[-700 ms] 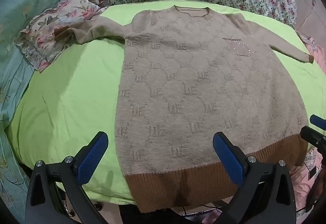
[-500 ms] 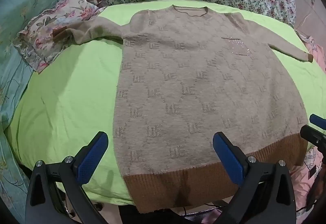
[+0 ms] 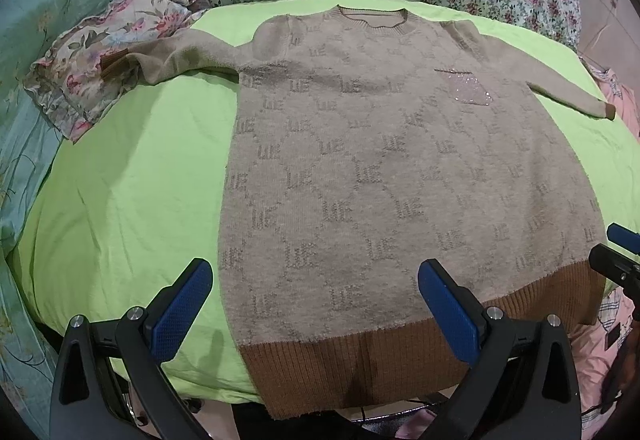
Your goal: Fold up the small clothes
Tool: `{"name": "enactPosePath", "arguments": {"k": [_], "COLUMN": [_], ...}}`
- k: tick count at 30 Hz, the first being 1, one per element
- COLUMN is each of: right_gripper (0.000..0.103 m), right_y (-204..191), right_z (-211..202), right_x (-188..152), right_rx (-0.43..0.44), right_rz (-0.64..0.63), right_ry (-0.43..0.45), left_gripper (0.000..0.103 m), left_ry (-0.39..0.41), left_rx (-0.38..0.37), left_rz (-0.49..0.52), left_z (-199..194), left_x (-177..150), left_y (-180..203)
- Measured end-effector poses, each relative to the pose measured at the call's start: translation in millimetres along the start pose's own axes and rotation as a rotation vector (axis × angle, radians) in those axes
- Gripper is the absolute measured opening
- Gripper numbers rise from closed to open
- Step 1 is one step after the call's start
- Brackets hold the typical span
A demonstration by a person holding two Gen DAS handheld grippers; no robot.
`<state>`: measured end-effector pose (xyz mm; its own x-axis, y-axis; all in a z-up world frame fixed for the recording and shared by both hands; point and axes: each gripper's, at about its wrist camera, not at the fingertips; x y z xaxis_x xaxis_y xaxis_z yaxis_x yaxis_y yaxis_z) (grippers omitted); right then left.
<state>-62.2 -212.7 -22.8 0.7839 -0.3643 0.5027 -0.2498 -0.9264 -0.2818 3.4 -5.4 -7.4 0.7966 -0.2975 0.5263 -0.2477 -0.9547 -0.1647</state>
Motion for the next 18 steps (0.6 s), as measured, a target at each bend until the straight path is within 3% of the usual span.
{"name": "enactPosePath", "arguments": {"k": [18], "right_gripper": [0.103], "right_y": [0.8], "right_z": [0.0], "right_x": [1.0], "right_rx": [0.017], "right_rz": [0.006], "right_ry": [0.014], "left_gripper": [0.103], "left_ry": [0.005], "left_rx": [0.009], "left_rz": [0.006], "left_z": [1.5], "left_x": [-0.1], "left_y": [0.8]}}
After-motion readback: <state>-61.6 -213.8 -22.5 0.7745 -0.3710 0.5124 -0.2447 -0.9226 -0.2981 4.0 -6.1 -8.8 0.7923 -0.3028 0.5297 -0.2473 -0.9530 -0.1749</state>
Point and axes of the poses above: each gripper's, at about its wrist camera, not at the fingertips, and z roughly the way its jaws point, y to its right, x to its top, and after that the axes turned 10 degrees about z, right-handed
